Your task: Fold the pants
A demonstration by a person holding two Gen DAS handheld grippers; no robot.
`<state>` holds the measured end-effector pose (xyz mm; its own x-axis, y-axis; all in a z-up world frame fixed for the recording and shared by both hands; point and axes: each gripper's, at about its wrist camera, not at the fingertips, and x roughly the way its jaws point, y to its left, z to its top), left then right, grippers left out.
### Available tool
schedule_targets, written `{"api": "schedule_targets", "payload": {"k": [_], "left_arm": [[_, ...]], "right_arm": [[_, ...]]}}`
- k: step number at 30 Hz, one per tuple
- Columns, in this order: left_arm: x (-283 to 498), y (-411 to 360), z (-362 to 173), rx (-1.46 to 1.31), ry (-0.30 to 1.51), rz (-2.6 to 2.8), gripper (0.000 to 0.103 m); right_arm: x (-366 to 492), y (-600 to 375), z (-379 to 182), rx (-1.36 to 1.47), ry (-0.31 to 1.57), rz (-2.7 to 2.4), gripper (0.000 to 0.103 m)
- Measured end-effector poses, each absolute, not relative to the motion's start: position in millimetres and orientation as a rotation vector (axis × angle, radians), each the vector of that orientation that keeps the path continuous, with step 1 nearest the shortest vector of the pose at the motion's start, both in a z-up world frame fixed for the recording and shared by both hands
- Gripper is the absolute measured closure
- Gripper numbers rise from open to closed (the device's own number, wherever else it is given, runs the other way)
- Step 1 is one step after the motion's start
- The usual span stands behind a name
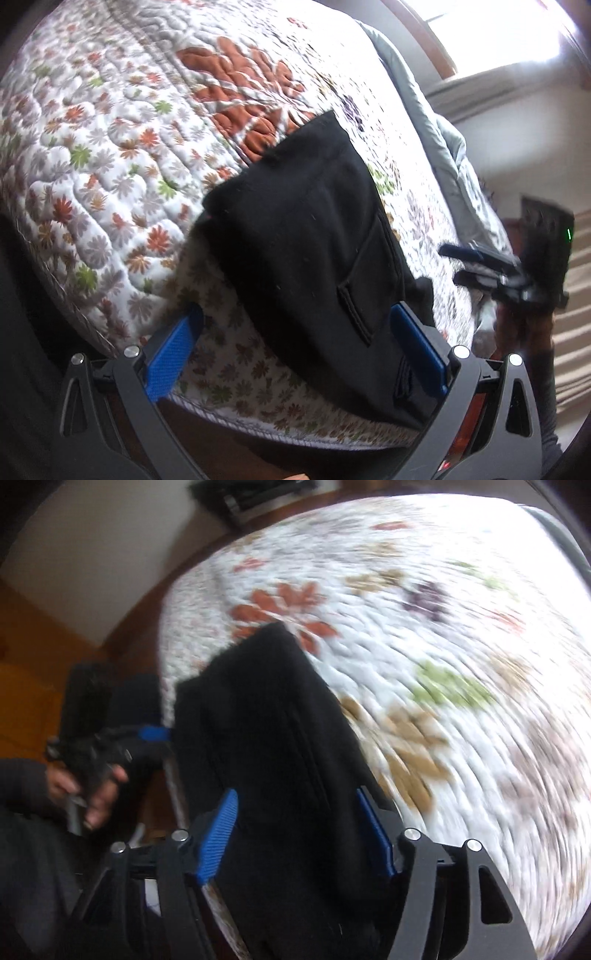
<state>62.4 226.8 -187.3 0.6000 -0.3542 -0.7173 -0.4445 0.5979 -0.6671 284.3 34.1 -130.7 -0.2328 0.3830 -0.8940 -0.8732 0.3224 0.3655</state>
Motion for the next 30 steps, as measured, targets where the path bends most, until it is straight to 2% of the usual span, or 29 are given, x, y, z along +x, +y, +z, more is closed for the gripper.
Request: {"api": "schedule_targets", "payload": {"k": [6, 11, 17, 22, 24, 26, 28, 30], "left_arm": [[73.0, 234.9, -193.2, -1.055, 0.922, 0.034, 0.003], [80.0, 239.0, -203.1, -1.108, 0.913, 0.043, 0.003], [90.2, 239.2, -210.9, -1.098, 0.905, 0.017, 0.003], [82.2, 242.1, -211.5, -1.134, 0.891, 0.001, 0.003], [81.5, 239.9, -209.7, -1.115, 0.896, 0.011, 0.004], [79.2, 239.9, -207.5, -1.110, 0.893, 0.004, 0.005], [76.9, 243.1, -207.7, -1.127, 0.895, 0.011, 0.012], [74.6, 246.3, -208.7, -1.133, 0.902, 0.024, 0.024]], "right_arm": [[317.4, 125.8, -152.5, -0.463, 1.467, 1.457, 0.027], [319.2, 172.2, -186.0, -0.557, 1.563, 1.512, 0.020], [318.3, 190.3, -222.0, -0.623, 1.669, 1.522, 0.020], [326.1, 186.8, -225.7, -0.562, 1.714, 1.530, 0.020], [326.0, 187.0, -225.0, -0.572, 1.705, 1.514, 0.027], [327.5, 186.3, -221.0, -0.578, 1.707, 1.508, 0.050], [328.9, 184.0, -215.2, -0.588, 1.695, 1.496, 0.057], [329.3, 180.5, -205.8, -0.600, 1.674, 1.486, 0.060]]}}
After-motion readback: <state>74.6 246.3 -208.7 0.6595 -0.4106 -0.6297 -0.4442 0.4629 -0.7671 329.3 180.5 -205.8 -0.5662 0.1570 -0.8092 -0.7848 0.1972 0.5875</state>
